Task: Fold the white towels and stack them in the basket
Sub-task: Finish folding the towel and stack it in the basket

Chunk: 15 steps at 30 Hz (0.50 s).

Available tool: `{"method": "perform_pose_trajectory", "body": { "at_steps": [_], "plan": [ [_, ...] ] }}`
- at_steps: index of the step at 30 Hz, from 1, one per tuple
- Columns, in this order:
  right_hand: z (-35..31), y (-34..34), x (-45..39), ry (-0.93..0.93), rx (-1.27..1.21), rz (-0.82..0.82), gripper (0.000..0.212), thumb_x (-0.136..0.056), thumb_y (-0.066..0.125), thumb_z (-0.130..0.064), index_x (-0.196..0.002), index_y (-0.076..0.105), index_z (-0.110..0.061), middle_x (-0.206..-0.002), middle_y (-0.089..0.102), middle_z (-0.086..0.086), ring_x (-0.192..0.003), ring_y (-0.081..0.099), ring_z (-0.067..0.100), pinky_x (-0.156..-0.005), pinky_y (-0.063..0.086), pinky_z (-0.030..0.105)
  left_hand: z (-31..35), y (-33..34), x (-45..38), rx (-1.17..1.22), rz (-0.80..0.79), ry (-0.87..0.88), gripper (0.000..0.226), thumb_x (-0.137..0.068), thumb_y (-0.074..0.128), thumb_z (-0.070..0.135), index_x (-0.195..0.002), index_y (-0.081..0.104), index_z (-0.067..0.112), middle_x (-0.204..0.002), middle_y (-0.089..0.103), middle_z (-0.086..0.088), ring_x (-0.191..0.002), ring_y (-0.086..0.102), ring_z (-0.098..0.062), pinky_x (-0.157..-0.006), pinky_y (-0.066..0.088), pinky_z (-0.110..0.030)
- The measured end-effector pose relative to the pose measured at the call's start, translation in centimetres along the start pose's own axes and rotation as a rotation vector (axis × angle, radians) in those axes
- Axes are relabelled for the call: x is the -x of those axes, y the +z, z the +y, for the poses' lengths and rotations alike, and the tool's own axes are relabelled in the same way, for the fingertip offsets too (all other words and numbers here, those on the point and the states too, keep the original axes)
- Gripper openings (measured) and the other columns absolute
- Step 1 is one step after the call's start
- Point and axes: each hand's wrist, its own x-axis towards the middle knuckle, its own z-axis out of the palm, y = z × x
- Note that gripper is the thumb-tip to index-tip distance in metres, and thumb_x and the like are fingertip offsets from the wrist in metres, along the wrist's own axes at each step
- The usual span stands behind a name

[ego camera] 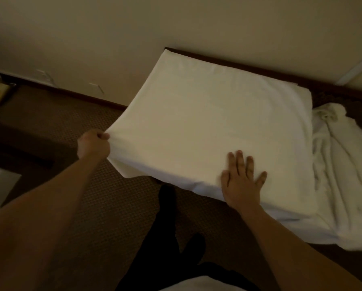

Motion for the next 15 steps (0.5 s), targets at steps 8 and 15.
{"method": "perform_pose_trajectory", "body": {
  "at_steps": [8,15],
  "plan": [
    [0.4,-0.3,0.4,-0.056,-0.034,-0.028,0.066,-0.097,0.002,-0.053,-0.159,-0.011,-0.034,-0.167,-0.021,-0.006,-0.154,-0.018,0.024,-0.117,-0.006,0.069,3.6,4.9,6.2,-0.126,0.19,0.183,0.045,-0.091,0.059,0.016,-0.135,0.048,0.018,-0.144,0.044,-0.014,-0.13,0.042,-0.038,-0.105,0.034,-0.056],
    [2.5,0.7,2.6,-0.008,-0.036,0.004,0.063,-0.102,0.009,-0.055,-0.158,-0.013,-0.037,-0.166,-0.022,-0.006,-0.153,-0.022,0.023,-0.118,-0.008,0.064,8.6,16.1,21.6,-0.481,-0.362,1.228,0.059,-0.104,0.021,0.056,-0.156,0.032,0.032,-0.168,0.02,0.001,-0.155,0.015,-0.026,-0.119,0.013,-0.063]
  ]
}}
